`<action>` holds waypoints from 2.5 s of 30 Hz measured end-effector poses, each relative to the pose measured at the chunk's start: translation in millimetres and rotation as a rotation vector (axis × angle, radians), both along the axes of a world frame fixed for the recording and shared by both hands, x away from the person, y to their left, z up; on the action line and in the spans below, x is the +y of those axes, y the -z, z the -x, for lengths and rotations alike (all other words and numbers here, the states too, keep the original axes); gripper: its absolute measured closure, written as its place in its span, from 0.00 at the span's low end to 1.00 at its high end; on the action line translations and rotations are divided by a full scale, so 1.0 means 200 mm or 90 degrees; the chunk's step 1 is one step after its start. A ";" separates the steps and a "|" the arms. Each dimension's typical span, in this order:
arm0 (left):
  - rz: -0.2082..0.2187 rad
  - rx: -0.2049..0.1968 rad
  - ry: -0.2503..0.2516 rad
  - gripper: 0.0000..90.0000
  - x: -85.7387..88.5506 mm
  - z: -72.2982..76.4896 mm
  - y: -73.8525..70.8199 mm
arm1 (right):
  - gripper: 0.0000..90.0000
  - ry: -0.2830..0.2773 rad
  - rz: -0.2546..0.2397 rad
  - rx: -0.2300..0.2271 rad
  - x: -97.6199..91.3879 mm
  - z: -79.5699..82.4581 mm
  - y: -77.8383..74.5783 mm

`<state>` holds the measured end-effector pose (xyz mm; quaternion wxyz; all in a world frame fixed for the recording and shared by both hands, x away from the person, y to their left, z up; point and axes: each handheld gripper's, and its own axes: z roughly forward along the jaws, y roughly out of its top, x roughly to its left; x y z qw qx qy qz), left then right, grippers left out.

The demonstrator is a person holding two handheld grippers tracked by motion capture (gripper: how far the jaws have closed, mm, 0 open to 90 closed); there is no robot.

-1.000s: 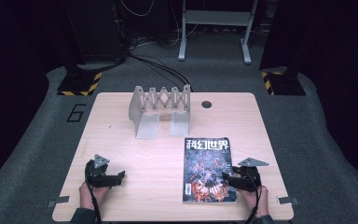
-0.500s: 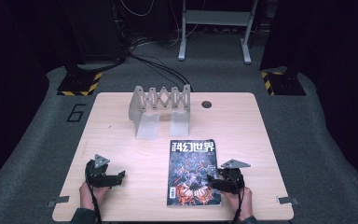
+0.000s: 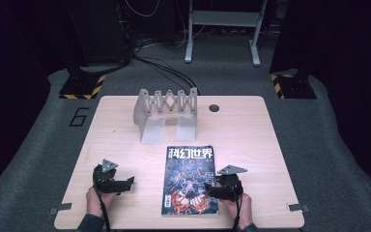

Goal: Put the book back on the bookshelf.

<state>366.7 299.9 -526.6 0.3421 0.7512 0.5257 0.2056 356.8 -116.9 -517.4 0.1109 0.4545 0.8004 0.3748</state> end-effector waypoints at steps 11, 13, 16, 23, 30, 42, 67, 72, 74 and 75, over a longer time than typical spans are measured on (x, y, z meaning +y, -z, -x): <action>-0.028 0.020 0.120 0.02 -0.34 -0.07 0.00 | 0.40 -0.035 0.054 0.061 -0.01 -0.21 -0.08; -0.047 0.022 0.132 0.02 -0.36 -0.08 -0.01 | 0.39 -0.041 0.065 0.086 0.00 -0.25 -0.08; -0.054 0.011 0.128 0.02 -0.39 -0.08 0.00 | 0.39 -0.036 0.080 0.115 0.02 -0.30 -0.09; -0.060 0.004 0.137 0.00 -0.44 -0.08 0.01 | 0.39 -0.045 0.090 0.142 0.05 -0.37 -0.10; -0.053 -0.008 0.136 0.00 -0.46 -0.09 0.02 | 0.40 -0.037 0.086 0.145 0.06 -0.39 -0.10; -0.051 -0.001 0.150 0.00 -0.46 -0.09 0.01 | 0.44 -0.055 0.014 0.169 -0.01 -0.42 -0.09; -0.049 -0.014 0.162 0.02 -0.46 -0.09 0.02 | 0.57 -0.083 -0.104 0.140 0.01 -0.50 -0.14; -0.050 -0.007 0.167 0.02 -0.45 -0.09 0.01 | 0.55 -0.084 -0.095 0.138 0.06 -0.54 -0.12; -0.050 -0.006 0.167 0.02 -0.45 -0.09 0.01 | 0.55 -0.079 -0.093 0.132 0.06 -0.55 -0.12; -0.050 -0.006 0.167 0.02 -0.45 -0.09 0.01 | 0.55 -0.078 -0.097 0.132 0.07 -0.56 -0.11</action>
